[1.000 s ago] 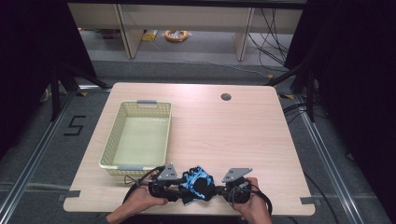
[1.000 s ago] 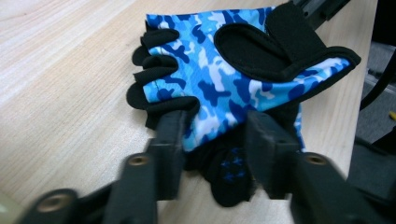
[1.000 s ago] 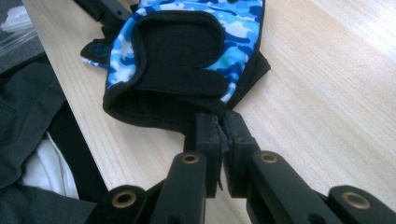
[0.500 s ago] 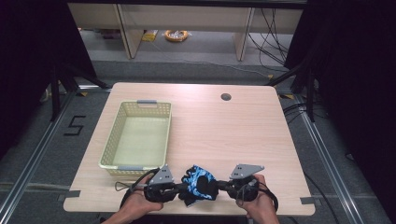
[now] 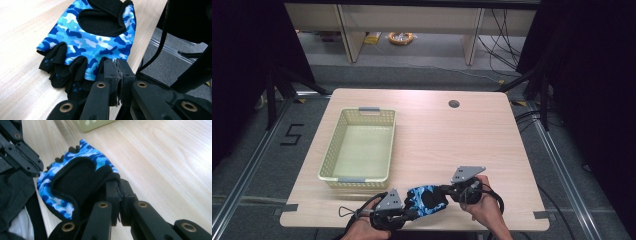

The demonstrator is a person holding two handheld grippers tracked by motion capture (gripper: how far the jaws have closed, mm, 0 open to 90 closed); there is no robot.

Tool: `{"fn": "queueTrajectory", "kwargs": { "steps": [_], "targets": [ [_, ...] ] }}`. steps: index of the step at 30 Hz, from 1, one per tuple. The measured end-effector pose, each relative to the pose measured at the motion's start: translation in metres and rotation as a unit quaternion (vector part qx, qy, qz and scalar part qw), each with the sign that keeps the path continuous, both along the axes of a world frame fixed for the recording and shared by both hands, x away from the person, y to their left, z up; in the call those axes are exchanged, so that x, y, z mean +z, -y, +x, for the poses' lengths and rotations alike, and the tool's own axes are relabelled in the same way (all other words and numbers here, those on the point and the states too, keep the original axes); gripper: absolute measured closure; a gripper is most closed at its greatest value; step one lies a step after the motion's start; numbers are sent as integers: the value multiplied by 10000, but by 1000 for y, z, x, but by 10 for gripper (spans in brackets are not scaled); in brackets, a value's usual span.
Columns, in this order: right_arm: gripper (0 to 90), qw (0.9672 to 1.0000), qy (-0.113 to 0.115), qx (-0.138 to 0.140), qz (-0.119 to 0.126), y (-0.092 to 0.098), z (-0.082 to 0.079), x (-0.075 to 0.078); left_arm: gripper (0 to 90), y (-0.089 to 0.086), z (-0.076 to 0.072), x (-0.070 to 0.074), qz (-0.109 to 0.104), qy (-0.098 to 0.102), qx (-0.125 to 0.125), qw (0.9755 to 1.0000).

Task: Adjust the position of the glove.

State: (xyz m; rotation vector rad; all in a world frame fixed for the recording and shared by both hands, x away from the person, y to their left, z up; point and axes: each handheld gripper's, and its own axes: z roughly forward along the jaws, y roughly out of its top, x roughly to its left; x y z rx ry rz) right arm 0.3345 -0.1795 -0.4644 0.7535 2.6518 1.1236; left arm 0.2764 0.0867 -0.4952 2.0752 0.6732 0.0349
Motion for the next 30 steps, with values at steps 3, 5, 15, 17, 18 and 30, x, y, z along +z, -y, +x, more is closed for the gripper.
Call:
{"fn": "queueTrajectory", "kwargs": {
  "steps": [3, 5, 15, 17, 18, 30],
  "targets": [
    [884, 10000, 18, 31, 0, -2, 6, 0, 869, -2, 1, 1, 130, 74, 28, 9999],
    [884, 10000, -7, 46, -6, -4, 9, -1, 867, 0, -1, 0, 9, 31, 47, 10000],
    [859, 9985, -297, -78, -443, -10, 15, -24, 808, 1, 5, -19, 271, -106, 7, 9996],
    [848, 9985, -299, -98, -455, -11, 15, -27, 793, 0, 5, -22, 335, -104, 47, 9994],
    [848, 9983, -255, -174, -486, -12, 15, -28, 792, 0, 4, -23, 315, -165, 120, 9993],
    [733, 9974, -276, -353, -567, -6, 0, -26, 788, -11, 11, -20, 454, -32, 305, 9985]
  ]
}}
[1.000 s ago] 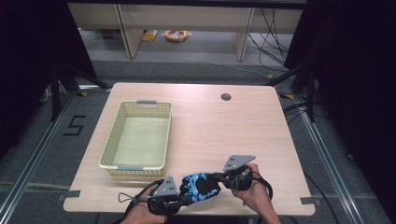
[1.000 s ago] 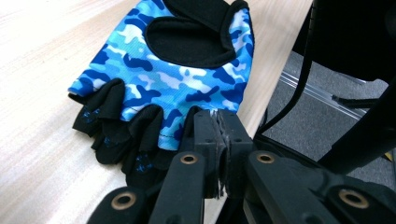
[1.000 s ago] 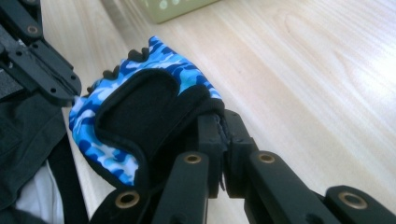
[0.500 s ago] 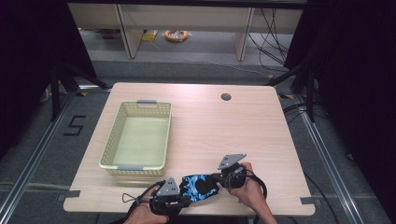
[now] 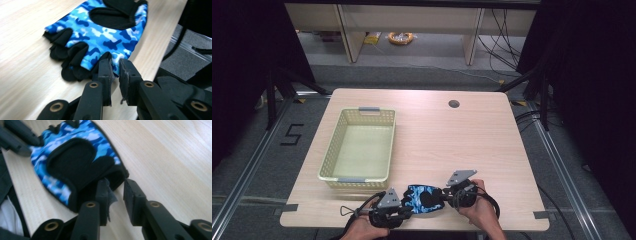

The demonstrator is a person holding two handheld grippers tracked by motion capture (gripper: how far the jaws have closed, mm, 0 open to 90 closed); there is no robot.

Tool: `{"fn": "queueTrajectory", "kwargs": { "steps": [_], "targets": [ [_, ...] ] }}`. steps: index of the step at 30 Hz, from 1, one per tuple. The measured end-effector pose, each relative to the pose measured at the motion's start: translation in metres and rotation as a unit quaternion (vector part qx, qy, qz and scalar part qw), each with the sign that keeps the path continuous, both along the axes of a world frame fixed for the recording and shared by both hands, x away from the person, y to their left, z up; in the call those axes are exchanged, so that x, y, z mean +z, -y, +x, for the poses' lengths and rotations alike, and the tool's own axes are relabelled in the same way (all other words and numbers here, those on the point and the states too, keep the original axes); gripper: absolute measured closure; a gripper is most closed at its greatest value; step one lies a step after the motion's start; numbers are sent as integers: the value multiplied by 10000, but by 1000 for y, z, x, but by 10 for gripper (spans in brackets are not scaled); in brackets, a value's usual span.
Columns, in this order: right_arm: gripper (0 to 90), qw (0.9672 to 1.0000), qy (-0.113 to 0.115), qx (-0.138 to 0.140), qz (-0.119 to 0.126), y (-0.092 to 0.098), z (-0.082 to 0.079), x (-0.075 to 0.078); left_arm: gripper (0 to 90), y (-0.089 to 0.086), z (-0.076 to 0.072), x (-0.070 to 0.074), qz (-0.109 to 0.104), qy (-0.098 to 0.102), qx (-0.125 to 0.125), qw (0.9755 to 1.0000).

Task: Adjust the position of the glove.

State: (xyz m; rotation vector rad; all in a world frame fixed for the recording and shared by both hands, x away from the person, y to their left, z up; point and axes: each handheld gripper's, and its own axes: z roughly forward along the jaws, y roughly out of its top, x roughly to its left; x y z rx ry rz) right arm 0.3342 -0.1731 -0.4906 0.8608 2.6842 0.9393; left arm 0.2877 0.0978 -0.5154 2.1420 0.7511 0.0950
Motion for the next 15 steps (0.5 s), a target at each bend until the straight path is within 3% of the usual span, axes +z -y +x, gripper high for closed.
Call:
{"fn": "queueTrajectory", "kwargs": {
  "steps": [1, 3, 4, 5, 6, 7, 8, 9, 11, 12, 13, 15],
  "targets": [
    [719, 9999, -105, -66, -57, 1, -3, 2, 783, -2, 1, 0, -29, -29, 10, 10000],
    [672, 9998, -41, -186, 2, 3, -5, 1, 770, -4, 2, -1, -52, -86, 91, 9999],
    [640, 9997, -108, -201, -13, 5, -5, 3, 761, -6, 4, 0, 4, -3, 59, 10000],
    [579, 9988, -175, -419, 208, 9, -5, 7, 719, -8, 4, 2, 22, 9, 88, 10000],
    [579, 9988, -175, -419, 208, 9, -5, 7, 706, -8, 4, 2, 22, 9, 88, 10000],
    [531, 9967, -128, -622, 506, 12, -3, 12, 685, -8, 3, 4, -106, -66, 140, 9998],
    [531, 9967, -128, -622, 506, 12, -3, 12, 685, -8, 3, 5, -115, 13, 161, 9998],
    [469, 9939, -123, -803, 740, 11, -1, 16, 623, -9, 3, 7, -93, 37, 167, 9998],
    [452, 9931, -64, -850, 810, 10, 0, 15, 605, -11, 2, 10, -106, 77, 245, 9996],
    [436, 9924, -74, -883, 856, 8, 1, 15, 577, -12, 4, 11, -62, 200, 222, 9995],
    [431, 9927, -195, -874, 806, 6, 1, 17, 561, -14, 4, 11, -2, 173, 290, 9994],
    [412, 9927, -183, -823, 860, -1, 4, 15, 534, -13, 2, 11, -160, 70, 376, 9991]
  ]
}}
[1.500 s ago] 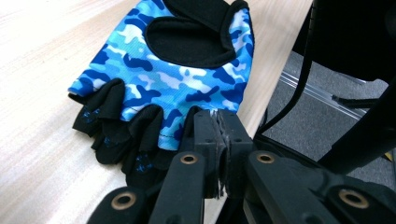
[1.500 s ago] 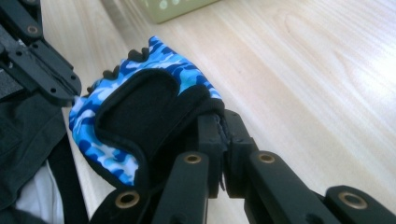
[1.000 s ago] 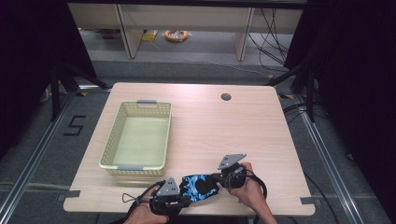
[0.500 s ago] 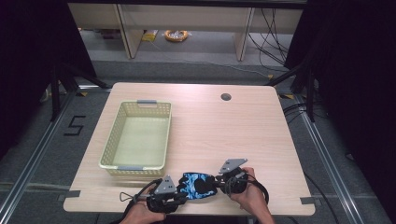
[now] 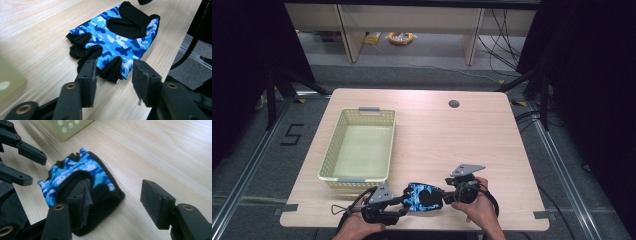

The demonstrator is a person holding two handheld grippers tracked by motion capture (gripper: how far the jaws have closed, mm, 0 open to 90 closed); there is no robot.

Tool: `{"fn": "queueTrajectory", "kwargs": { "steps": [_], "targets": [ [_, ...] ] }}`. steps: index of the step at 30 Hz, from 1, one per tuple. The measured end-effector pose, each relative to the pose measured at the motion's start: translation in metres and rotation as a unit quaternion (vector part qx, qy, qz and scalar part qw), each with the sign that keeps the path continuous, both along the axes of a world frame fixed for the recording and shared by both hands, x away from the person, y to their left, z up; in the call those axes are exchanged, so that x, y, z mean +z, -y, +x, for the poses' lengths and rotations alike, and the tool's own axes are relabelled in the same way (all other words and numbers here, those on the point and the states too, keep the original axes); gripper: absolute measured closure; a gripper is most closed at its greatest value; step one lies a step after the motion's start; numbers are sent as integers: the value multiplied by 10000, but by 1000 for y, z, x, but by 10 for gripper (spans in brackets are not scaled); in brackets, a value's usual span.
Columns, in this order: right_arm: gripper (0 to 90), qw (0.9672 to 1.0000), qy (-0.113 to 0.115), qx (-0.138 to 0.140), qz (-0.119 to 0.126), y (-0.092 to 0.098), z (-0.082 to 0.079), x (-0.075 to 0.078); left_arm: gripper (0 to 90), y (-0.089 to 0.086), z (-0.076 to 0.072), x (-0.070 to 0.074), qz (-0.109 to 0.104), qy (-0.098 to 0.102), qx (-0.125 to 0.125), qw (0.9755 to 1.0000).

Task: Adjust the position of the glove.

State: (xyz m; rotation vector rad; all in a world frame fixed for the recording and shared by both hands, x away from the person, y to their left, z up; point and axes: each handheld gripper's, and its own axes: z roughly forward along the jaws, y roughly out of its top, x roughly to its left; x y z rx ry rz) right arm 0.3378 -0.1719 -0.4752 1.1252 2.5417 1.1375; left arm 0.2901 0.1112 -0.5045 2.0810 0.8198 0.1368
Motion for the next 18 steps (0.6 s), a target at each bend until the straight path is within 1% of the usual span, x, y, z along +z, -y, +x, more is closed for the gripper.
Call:
{"fn": "queueTrajectory", "kwargs": {
  "steps": [1, 2, 3, 4, 5, 6, 7, 8, 9, 10, 11, 12, 13, 14, 15, 16, 17, 18],
  "targets": [
    [406, 10000, -24, 48, -55, -3, 2, 0, 513, -1, 1, 0, 41, 45, -33, 10000],
    [401, 10000, -51, 56, -30, -7, 3, -1, 490, -1, 1, 0, 31, 1, 11, 10000],
    [392, 9999, -93, 112, -81, -10, 5, -1, 460, -1, 1, -1, 98, -55, 54, 9999],
    [377, 9995, -292, 61, -92, -15, 8, -2, 428, 0, 1, -2, 54, -118, 132, 9998],
    [377, 9995, -292, 61, -92, -15, 8, -2, 428, 1, 1, -2, 107, -121, 82, 9998],
    [370, 9995, -296, -24, -58, -18, 9, -5, 425, 1, 2, -2, 203, -99, -16, 9997],
    [371, 9991, -381, 3, -165, -18, 11, -5, 416, 3, 2, -4, 167, -167, 100, 9997],
    [375, 9990, -411, -12, -193, -19, 13, -6, 403, 5, 1, -5, 135, -174, 85, 9997],
    [378, 9991, -367, -11, -223, -19, 14, -9, 399, 5, 2, -6, 200, -172, -15, 9996],
    [373, 9986, -417, -31, -321, -20, 16, -11, 396, 4, 3, -6, 257, -168, -64, 9995],
    [373, 9983, -464, -26, -338, -19, 16, -12, 394, 5, 3, -7, 274, -191, -42, 9994],
    [373, 9982, -519, -6, -304, -19, 17, -15, 392, 6, 2, -9, 255, -257, 29, 9993],
    [377, 9986, -496, 4, -194, -20, 19, -19, 388, 5, 4, -9, 351, -236, -56, 9991],
    [376, 9978, -615, 60, -247, -19, 20, -19, 386, 6, 3, -10, 312, -254, 3, 9992],
    [378, 9973, -694, 45, -219, -20, 20, -20, 387, 8, 3, -11, 280, -238, 50, 9993],
    [382, 9974, -689, 1, -196, -22, 21, -23, 388, 6, 4, -9, 436, -173, -105, 9988],
    [389, 9955, -901, -41, -277, -23, 20, -22, 388, 8, 3, -9, 438, -161, -23, 9989],
    [439, 9972, -714, 16, -211, -24, 21, -26, 390, 9, 3, -10, 414, -177, -10, 9990]
  ]
}}
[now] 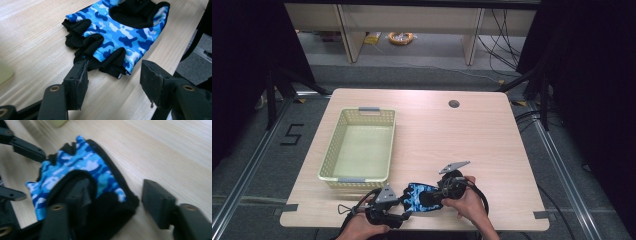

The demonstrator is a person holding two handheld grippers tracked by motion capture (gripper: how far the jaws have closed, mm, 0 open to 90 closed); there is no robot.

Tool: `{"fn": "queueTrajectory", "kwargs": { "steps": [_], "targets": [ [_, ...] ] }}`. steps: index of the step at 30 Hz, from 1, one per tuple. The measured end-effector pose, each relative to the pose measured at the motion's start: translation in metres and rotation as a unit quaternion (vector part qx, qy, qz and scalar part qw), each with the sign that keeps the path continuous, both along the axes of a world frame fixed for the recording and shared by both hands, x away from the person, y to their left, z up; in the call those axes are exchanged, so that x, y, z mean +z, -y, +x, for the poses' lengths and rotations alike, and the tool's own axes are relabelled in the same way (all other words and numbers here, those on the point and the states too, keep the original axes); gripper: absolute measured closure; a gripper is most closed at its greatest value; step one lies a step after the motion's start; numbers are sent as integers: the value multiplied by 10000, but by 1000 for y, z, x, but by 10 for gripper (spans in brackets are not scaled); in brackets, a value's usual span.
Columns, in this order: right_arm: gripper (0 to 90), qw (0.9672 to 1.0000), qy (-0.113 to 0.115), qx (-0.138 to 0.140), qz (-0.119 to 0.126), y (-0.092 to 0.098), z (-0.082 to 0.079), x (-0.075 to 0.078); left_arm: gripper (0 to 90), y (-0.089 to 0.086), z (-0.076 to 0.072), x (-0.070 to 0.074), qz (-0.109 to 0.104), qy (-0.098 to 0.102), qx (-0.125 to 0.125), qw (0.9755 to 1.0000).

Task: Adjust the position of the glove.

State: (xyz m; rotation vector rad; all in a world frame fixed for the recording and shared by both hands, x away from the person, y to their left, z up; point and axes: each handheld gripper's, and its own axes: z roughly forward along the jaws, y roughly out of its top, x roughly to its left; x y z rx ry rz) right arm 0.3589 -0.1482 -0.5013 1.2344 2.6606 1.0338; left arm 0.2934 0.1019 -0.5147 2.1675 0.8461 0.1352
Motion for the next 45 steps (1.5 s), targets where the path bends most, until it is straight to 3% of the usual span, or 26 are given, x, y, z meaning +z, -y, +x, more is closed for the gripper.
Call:
{"fn": "queueTrajectory", "kwargs": {
  "steps": [1, 4, 7, 8, 10, 11, 14, 15, 17, 20, 22, 23, 24, 26, 29, 30, 32, 33, 36, 37, 39, 41, 42, 43, 45],
  "targets": [
    [446, 9999, -30, 150, 3, -1, -1, 2, 401, 0, 0, 0, 72, 92, -56, 9999],
    [502, 9999, -69, 124, 22, -1, -4, 2, 493, 4, -2, 0, 224, 313, -133, 9992],
    [541, 9997, -74, 202, 94, 2, -3, 1, 532, 5, -4, -1, 352, 427, -216, 9982],
    [553, 9998, -133, 113, 116, 3, -3, 1, 547, 5, -3, 0, 410, 511, -286, 9974],
    [583, 9996, -78, 175, 194, 5, -4, 0, 590, 6, -2, 0, 423, 556, -319, 9970],
    [606, 9994, -102, 115, 311, 6, -4, -2, 627, 7, -2, -1, 351, 504, -223, 9979],
    [639, 9993, -168, 85, 325, 10, -3, -1, 706, 6, 0, 1, 495, 619, -352, 9962],
    [646, 9992, -190, 68, 348, 10, -3, -2, 723, 8, 0, -1, 349, 533, -191, 9978],
    [660, 9991, -204, 64, 371, 11, -4, -2, 750, 7, 0, -1, 268, 485, -128, 9984],
    [694, 9993, -134, 87, 323, 11, -5, -1, 778, 8, -1, -1, 359, 605, -143, 9974],
    [774, 9994, -6, 97, 343, 11, -7, 0, 795, 10, -3, -1, 252, 590, -61, 9979],
    [781, 9992, 90, 89, 380, 9, -8, -1, 808, 8, -1, 0, 380, 612, -136, 9973],
    [784, 9996, 121, 149, 221, 8, -8, 2, 815, 8, -1, 0, 384, 665, -123, 9970],
    [797, 9996, 177, 169, 127, 6, -10, 3, 820, 9, -1, 0, 368, 619, -86, 9974],
    [803, 9993, 233, 140, 268, 7, -10, 1, 832, 9, -1, 1, 388, 657, -77, 9971],
    [808, 9993, 221, 130, 258, 7, -10, 2, 839, 10, -3, 1, 195, 607, -31, 9980],
    [816, 9992, 281, 192, 217, 8, -10, 4, 863, 9, -2, 6, 358, 735, -158, 9965],
    [817, 9992, 278, 173, 226, 7, -11, 5, 864, 10, -3, 7, 272, 734, -104, 9969],
    [818, 9990, 321, 181, 250, 7, -12, 7, 864, 8, -1, 8, 325, 786, -187, 9962],
    [818, 9990, 332, 133, 281, 7, -12, 6, 864, 9, -2, 6, 253, 690, -100, 9972],
    [818, 9985, 392, 133, 350, 8, -11, 5, 861, 9, -1, 7, 257, 713, -162, 9970],
    [818, 9990, 315, 153, 293, 9, -12, 7, 814, 9, 0, 6, 354, 714, -335, 9963],
    [818, 9989, 334, 159, 299, 10, -11, 6, 749, 10, 0, 4, 400, 735, -292, 9961],
    [817, 9987, 368, 123, 341, 10, -11, 3, 690, 11, -1, 1, 377, 624, -263, 9970],
    [815, 9989, 335, 158, 272, 11, -11, 3, 668, 12, -1, 0, 483, 656, -376, 9960]
  ]
}}
